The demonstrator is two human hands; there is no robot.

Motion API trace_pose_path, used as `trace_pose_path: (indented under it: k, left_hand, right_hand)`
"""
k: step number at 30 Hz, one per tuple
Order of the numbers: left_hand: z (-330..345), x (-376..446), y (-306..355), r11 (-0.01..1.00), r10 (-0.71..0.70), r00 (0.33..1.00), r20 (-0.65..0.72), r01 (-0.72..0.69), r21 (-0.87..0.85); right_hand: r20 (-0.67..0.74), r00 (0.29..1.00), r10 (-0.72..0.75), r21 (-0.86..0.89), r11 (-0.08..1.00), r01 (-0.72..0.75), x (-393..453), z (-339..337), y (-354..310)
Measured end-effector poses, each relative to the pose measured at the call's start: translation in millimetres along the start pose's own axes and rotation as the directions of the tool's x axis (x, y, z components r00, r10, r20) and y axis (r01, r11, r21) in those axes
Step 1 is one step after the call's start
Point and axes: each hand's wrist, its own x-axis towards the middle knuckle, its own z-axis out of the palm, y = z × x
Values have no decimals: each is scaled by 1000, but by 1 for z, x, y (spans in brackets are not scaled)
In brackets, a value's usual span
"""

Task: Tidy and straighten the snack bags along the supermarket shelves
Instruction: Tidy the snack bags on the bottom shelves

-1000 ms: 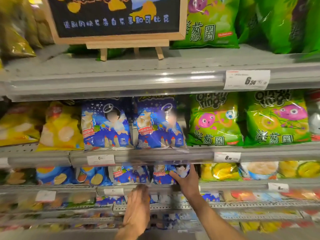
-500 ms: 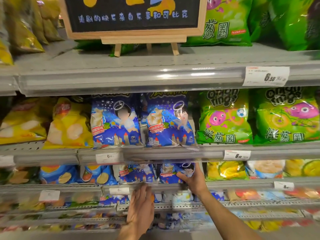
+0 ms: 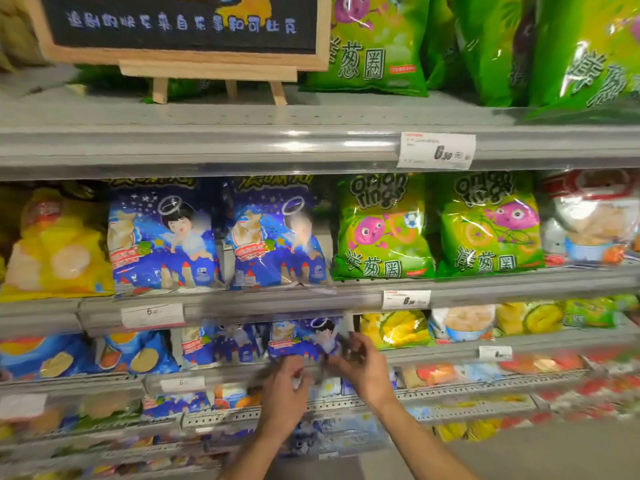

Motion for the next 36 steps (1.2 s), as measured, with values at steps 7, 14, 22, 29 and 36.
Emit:
trace_pose_path:
  k: [7, 14, 22, 29, 36]
  left_hand:
    - [99, 6, 66, 991, -21, 999, 34, 25, -134]
    - [212, -16, 166, 995, 92, 988, -125, -96, -23]
    - [298, -23, 238, 987, -92, 976, -199, 62, -150]
    - [298, -7, 245, 990, -133, 953, -273, 117, -75]
    - [284, 28, 234, 975, -127, 978, -167, 93, -200]
  right_hand:
    - [-210, 978, 13, 14, 1000, -11, -11, -121, 29]
    - [-356, 934, 10, 6, 1000, -9, 2, -287, 61]
    - [-370, 929, -6, -59, 998, -17, 29, -416, 84]
    - [-325, 943, -70, -205, 979, 2, 70, -447, 76]
    - [-206, 978, -42, -284, 959, -18, 113, -449, 64]
